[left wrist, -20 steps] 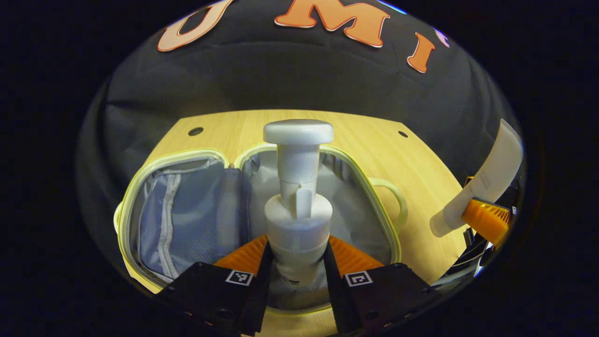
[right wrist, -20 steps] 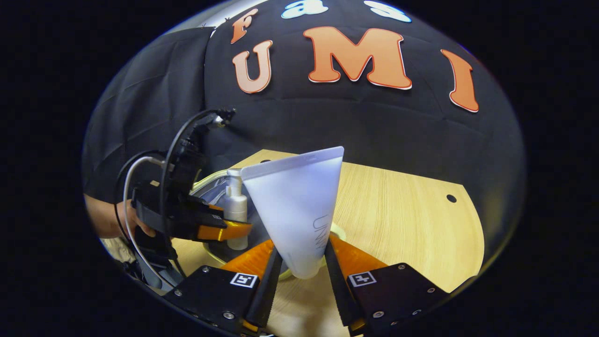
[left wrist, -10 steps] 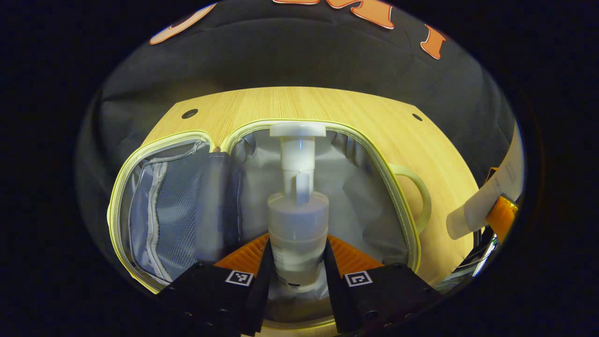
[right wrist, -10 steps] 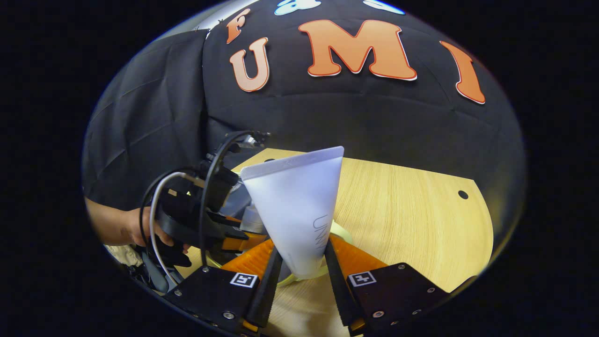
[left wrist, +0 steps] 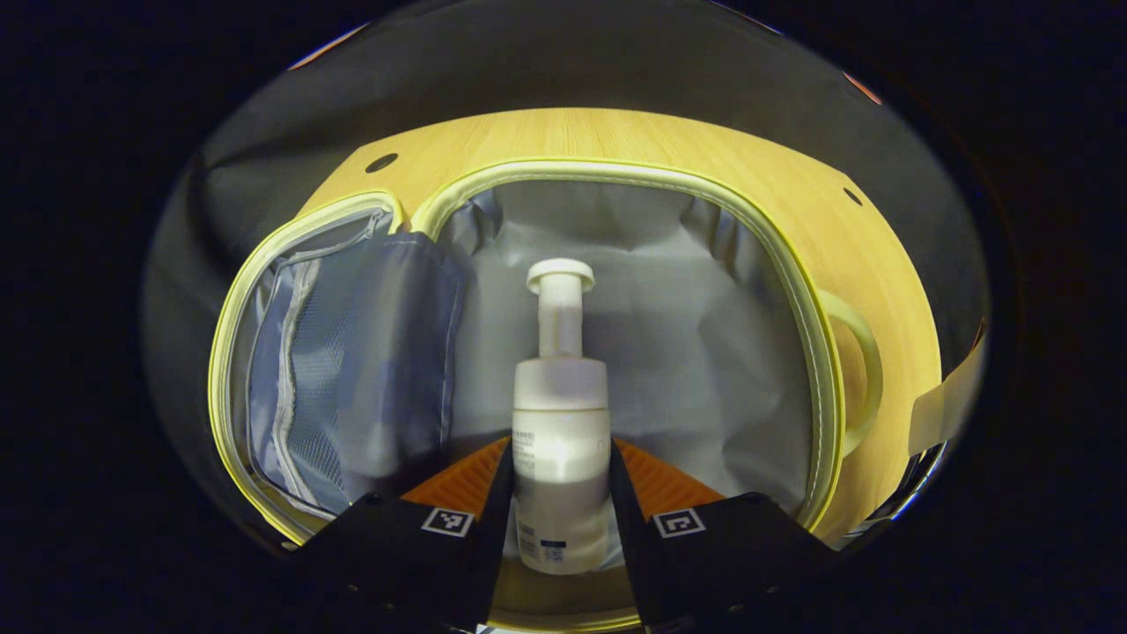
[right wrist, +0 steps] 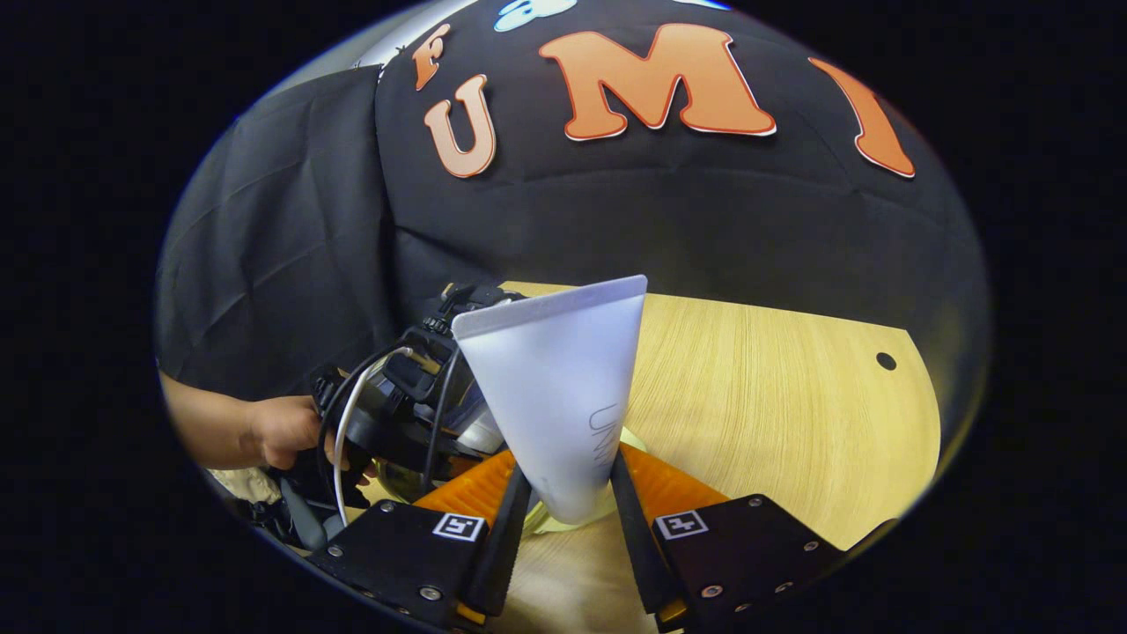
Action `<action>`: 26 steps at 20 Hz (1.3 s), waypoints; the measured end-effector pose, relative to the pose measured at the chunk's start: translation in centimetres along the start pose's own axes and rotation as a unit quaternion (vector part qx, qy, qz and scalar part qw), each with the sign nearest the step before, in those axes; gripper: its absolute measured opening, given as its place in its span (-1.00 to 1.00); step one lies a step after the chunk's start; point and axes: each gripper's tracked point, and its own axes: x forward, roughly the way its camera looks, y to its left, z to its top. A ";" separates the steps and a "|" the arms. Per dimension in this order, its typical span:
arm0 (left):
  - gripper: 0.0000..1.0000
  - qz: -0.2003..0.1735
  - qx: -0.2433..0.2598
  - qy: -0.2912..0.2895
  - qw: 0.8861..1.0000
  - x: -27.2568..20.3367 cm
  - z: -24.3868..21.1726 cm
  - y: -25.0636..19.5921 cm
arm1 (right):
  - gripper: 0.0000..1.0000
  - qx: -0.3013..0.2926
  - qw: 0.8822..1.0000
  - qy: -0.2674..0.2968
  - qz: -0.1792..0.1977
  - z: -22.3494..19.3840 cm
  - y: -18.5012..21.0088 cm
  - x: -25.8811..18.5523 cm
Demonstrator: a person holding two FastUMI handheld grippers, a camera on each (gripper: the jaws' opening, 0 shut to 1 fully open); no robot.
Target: First open the suitcase, pack the skin care products into it, and then close the suitcase.
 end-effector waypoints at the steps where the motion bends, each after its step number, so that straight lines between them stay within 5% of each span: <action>1: 0.25 0.010 0.000 -0.005 1.000 -0.3 0.1 0.4 | 0.13 0.003 1.000 0.003 0.007 -0.2 0.2 0.1; 10: 0.72 0.031 -0.063 -0.110 0.991 -7.3 -0.2 3.2 | 0.13 0.013 0.995 0.043 0.084 -1.4 3.4 3.8; 15: 0.77 0.094 -0.107 -0.165 0.976 -13.7 -2.0 8.0 | 0.13 0.023 0.990 0.072 0.116 -2.6 4.9 5.9; 20: 0.77 0.160 -0.139 -0.195 0.958 -17.3 -4.0 13.6 | 0.12 0.030 0.989 0.102 0.107 -4.3 5.1 7.7; 26: 0.77 0.168 -0.154 -0.213 0.950 -18.1 -3.2 20.3 | 0.13 0.046 0.988 0.140 0.046 -6.4 5.0 9.1</action>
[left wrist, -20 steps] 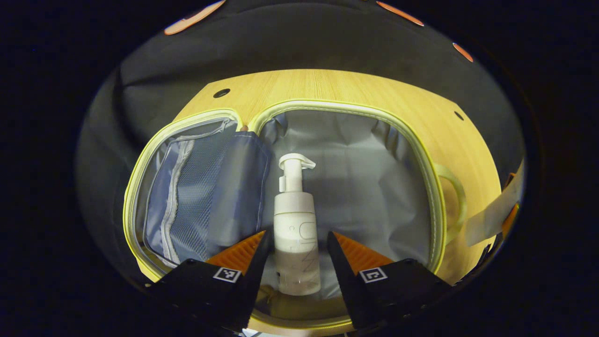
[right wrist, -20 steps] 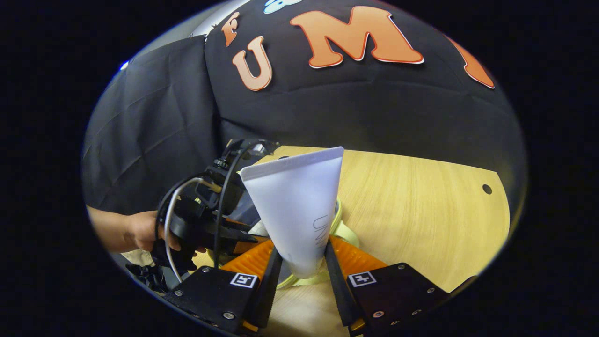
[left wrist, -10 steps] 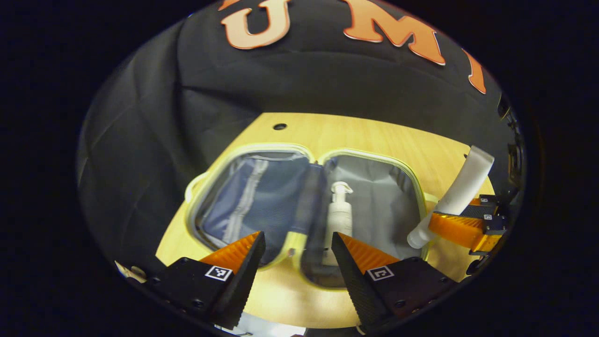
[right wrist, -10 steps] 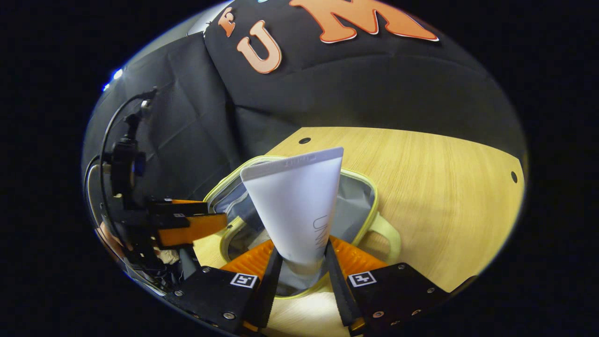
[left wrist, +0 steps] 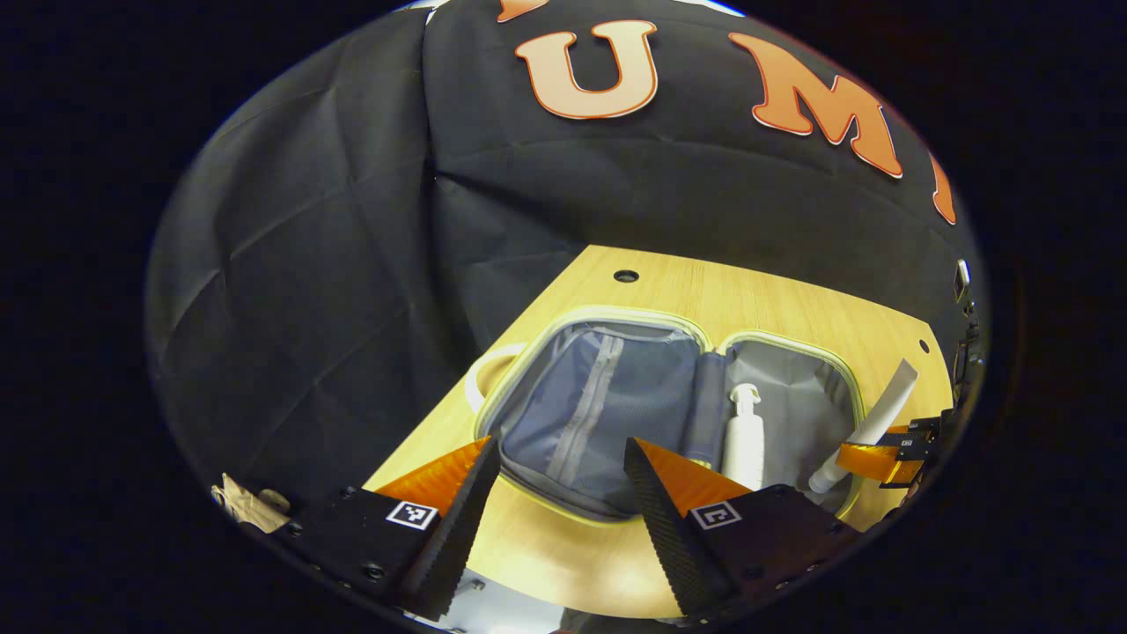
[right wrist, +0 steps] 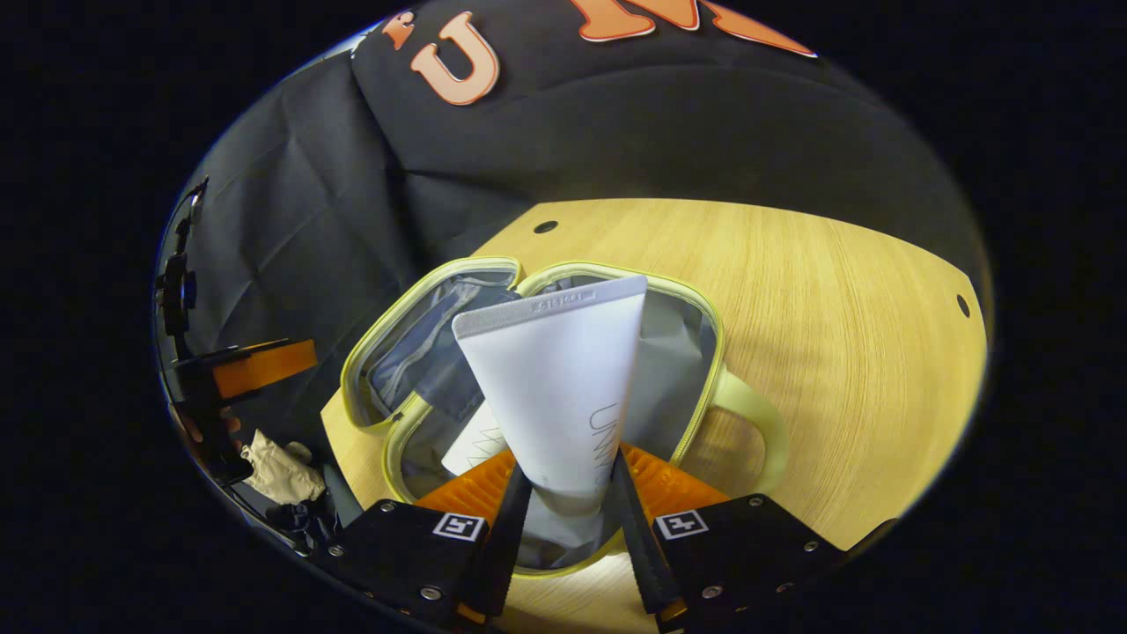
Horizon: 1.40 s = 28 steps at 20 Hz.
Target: First open the suitcase, pack the skin care products into it, and then close the suitcase.
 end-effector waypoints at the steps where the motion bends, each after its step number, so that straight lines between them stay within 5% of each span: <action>1: 0.77 -0.005 0.008 0.000 1.000 0.8 0.3 0.6 | 0.13 0.012 1.000 0.003 -0.010 -0.2 0.1 0.3; 14: 0.77 -0.072 0.008 0.029 0.997 11.9 0.2 10.8 | 0.12 0.091 0.982 0.029 -0.165 -0.3 -0.5 4.6; 22: 0.78 -0.136 -0.049 0.060 0.988 18.0 -0.2 10.7 | 0.19 0.118 0.971 -0.056 -0.198 3.5 0.1 -0.7; 24: 0.78 -0.154 -0.060 0.058 0.985 18.9 -0.1 10.2 | 0.43 0.121 0.968 -0.075 -0.208 4.3 -0.1 -2.6; 28: 0.85 -0.176 -0.092 0.048 0.979 19.0 0.6 10.8 | 0.51 0.120 0.962 -0.093 -0.226 4.6 -0.5 -5.6</action>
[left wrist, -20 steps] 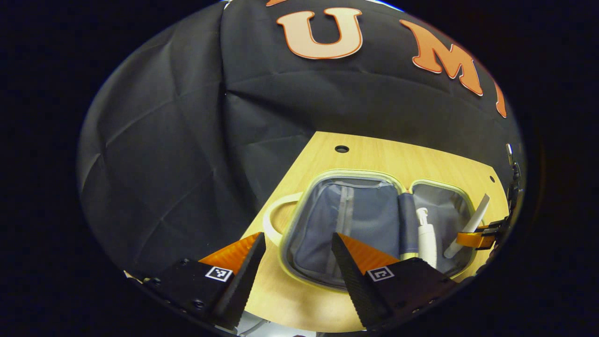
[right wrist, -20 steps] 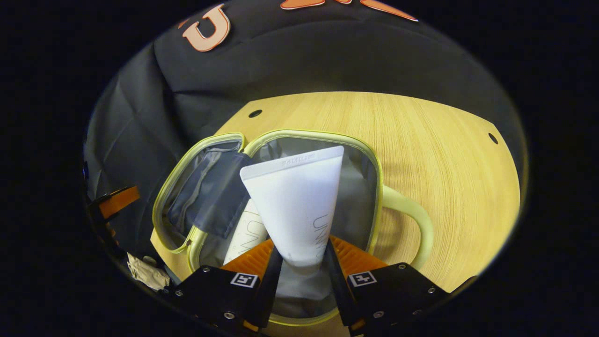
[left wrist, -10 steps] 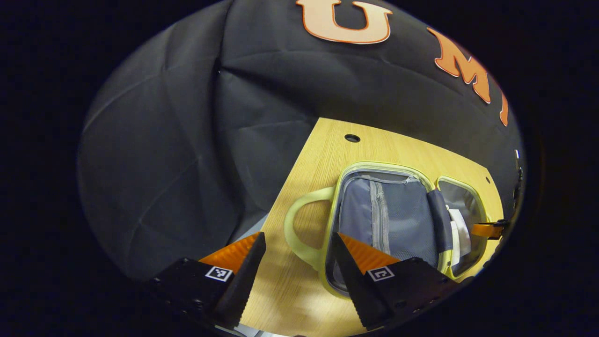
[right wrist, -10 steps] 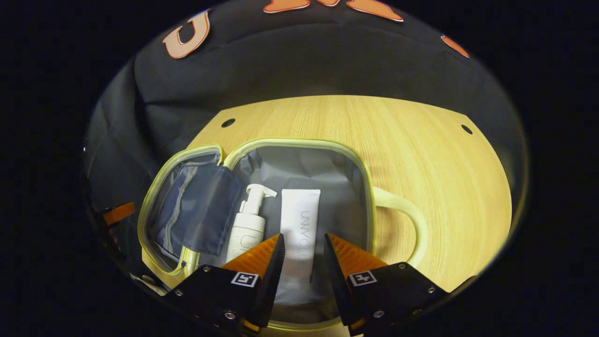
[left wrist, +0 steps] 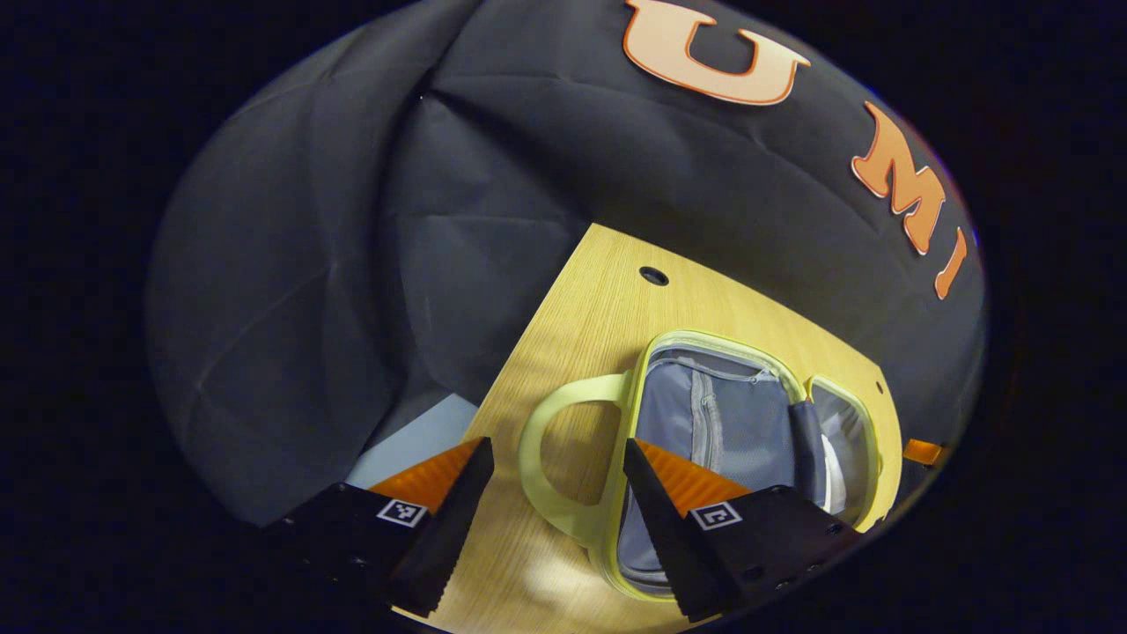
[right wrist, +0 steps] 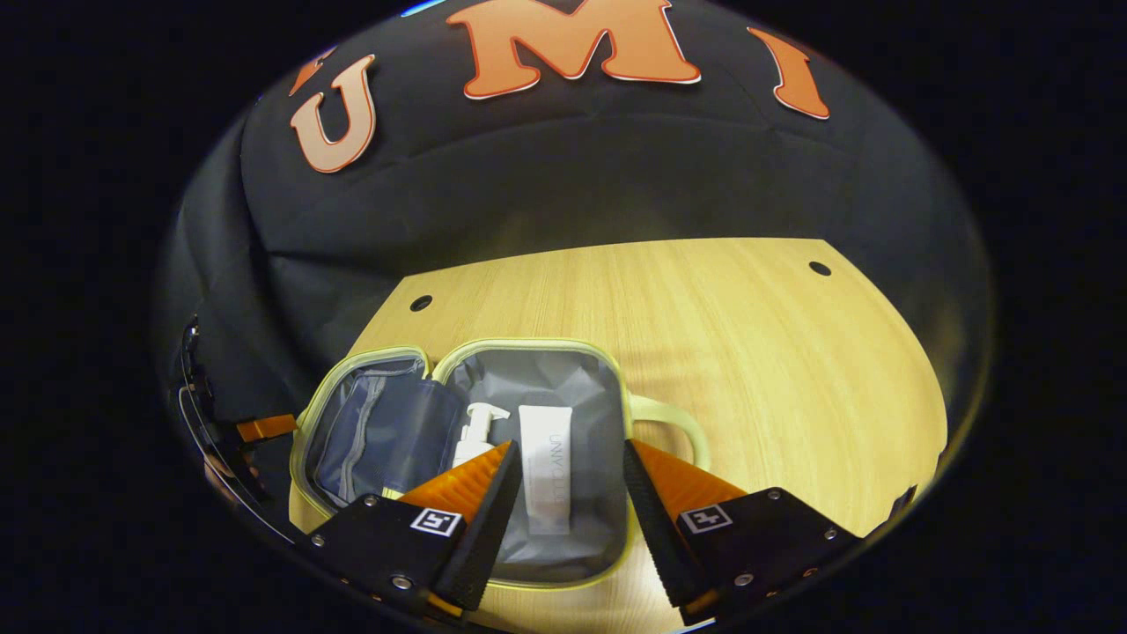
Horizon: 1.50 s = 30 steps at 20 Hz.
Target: First open the suitcase, pack the skin care products into it, and then close the suitcase.
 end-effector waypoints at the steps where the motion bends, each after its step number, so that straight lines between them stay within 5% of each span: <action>1: 0.86 -0.002 -0.008 0.002 1.000 0.2 -0.1 0.4 | 0.51 -0.001 1.000 -0.003 -0.005 0.1 -0.3 -0.4; 4: 0.85 -0.018 -0.058 0.029 0.998 1.5 -1.2 0.5 | 0.53 -0.007 1.000 -0.008 -0.007 0.4 -0.7 -1.3; 7: 0.52 -0.038 -0.116 0.045 0.992 3.3 -1.9 0.0 | 0.43 -0.010 1.000 -0.024 -0.004 1.3 -0.7 -2.2; 11: -0.70 -0.033 -0.196 0.070 0.978 5.0 -3.0 1.2 | 0.58 -0.012 0.999 -0.040 -0.009 2.5 -2.1 -3.5; 14: -0.68 -0.071 -0.215 0.033 0.973 3.6 -0.7 0.7 | 0.59 -0.013 0.998 -0.056 -0.015 3.5 -3.6 -4.4; 15: -0.92 -0.080 -0.213 0.030 0.973 3.1 -0.6 -0.1 | 0.59 -0.013 0.998 -0.062 -0.016 3.8 -4.1 -4.5; 22: -0.92 -0.137 -0.180 -0.048 0.973 -3.4 6.0 -4.4 | 0.59 -0.024 0.995 -0.093 0.001 6.4 -5.8 -5.2; 30: -0.93 -0.191 -0.125 -0.115 0.967 -12.0 11.4 -14.0 | 0.60 -0.039 0.990 -0.132 0.040 9.3 -6.8 -6.1</action>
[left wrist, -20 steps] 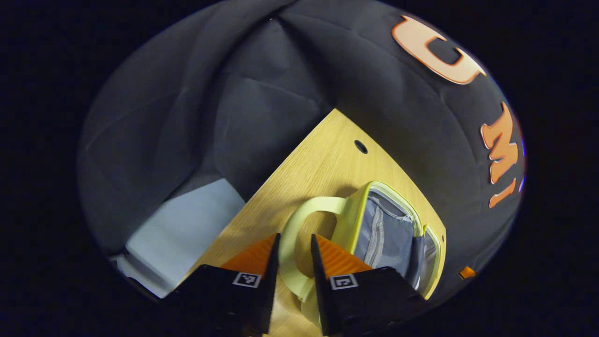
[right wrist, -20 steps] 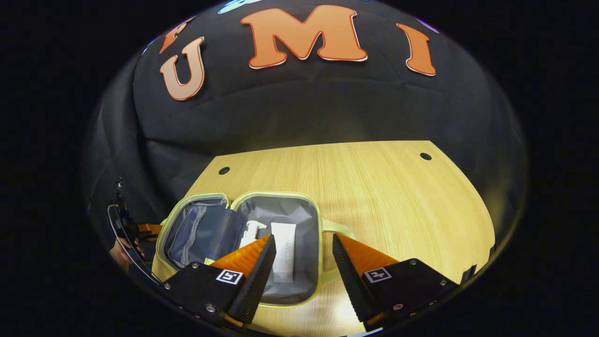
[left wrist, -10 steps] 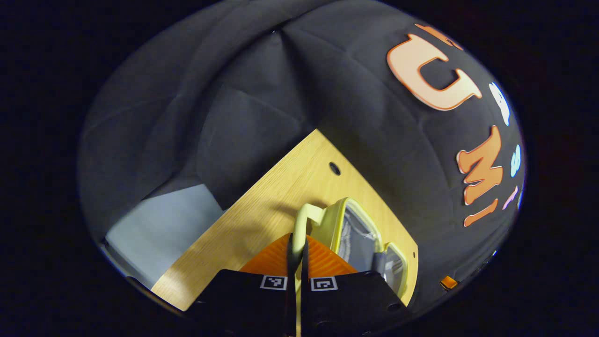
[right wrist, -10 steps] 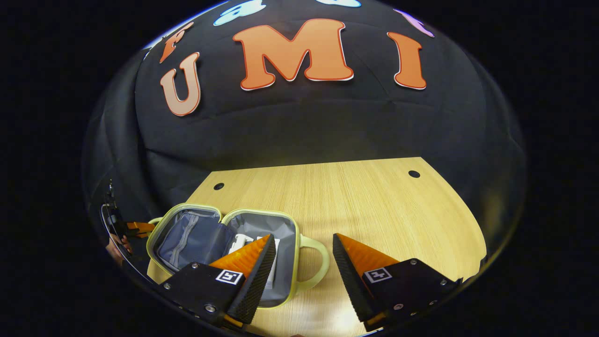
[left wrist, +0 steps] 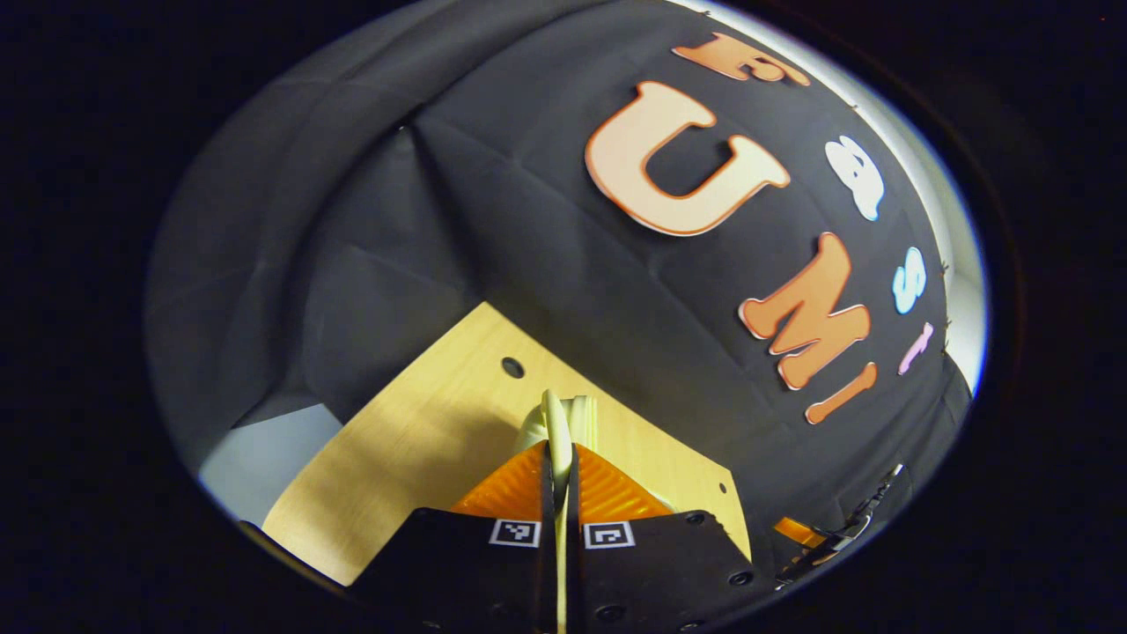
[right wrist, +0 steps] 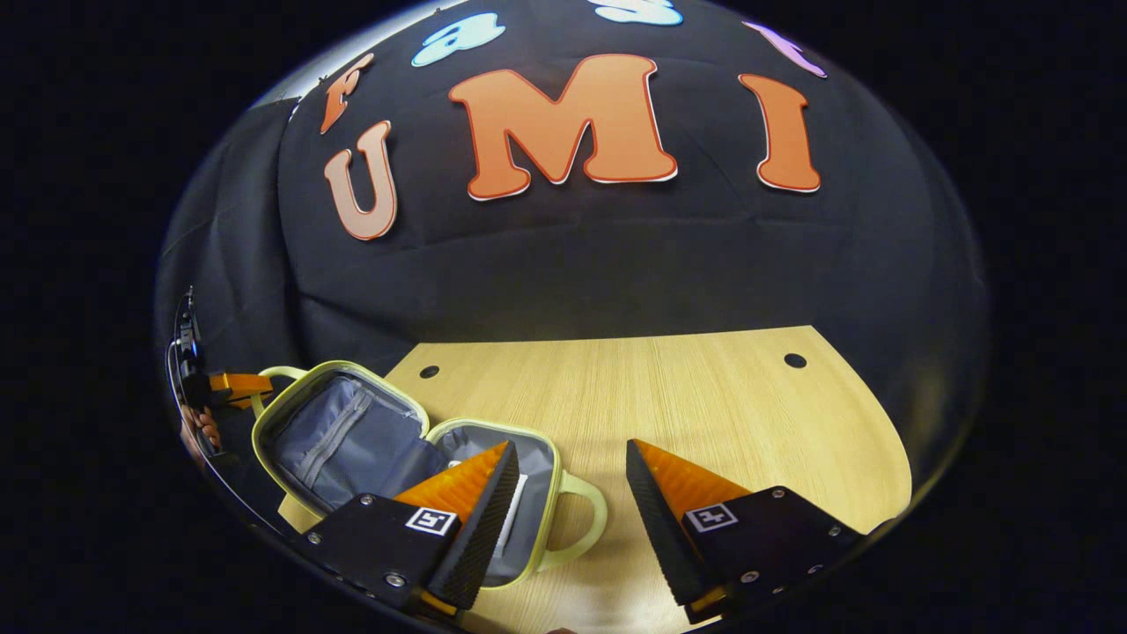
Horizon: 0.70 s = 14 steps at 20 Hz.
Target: First open the suitcase, pack the skin care products into it, and then close the suitcase.
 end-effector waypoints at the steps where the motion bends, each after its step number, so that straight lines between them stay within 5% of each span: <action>1: -0.92 -0.008 0.011 -0.002 1.000 -0.2 -0.1 -1.6 | 0.60 -0.004 1.000 -0.007 0.000 0.2 -0.4 0.0; 14: -0.93 -0.100 0.117 0.016 0.988 0.0 -7.4 -21.9 | 0.72 -0.059 0.997 -0.052 0.006 1.5 -6.3 -1.5</action>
